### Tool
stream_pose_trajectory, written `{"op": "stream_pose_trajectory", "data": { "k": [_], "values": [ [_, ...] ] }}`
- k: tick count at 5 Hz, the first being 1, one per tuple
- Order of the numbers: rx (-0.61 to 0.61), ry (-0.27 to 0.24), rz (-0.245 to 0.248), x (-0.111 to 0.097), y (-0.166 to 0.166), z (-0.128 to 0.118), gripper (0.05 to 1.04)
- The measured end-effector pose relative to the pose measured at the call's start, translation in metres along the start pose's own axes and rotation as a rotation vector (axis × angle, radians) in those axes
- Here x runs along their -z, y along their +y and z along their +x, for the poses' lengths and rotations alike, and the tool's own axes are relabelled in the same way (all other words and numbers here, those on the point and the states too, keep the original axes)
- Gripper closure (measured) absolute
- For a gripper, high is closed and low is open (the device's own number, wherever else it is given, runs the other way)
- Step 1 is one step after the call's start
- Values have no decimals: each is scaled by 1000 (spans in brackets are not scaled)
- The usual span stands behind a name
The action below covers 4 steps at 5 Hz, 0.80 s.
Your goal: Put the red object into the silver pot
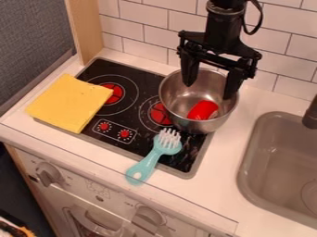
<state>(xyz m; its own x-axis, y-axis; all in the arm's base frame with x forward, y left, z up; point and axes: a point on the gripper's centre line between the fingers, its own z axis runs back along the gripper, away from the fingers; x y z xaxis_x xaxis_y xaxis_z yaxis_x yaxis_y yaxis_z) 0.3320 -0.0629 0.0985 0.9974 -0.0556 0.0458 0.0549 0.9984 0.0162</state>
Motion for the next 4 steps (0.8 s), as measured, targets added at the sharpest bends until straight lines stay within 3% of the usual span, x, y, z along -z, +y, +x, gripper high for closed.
{"op": "stream_pose_trajectory", "data": {
  "k": [4],
  "values": [
    [-69, 4, -24, 6, 6, -3, 83]
  ]
}}
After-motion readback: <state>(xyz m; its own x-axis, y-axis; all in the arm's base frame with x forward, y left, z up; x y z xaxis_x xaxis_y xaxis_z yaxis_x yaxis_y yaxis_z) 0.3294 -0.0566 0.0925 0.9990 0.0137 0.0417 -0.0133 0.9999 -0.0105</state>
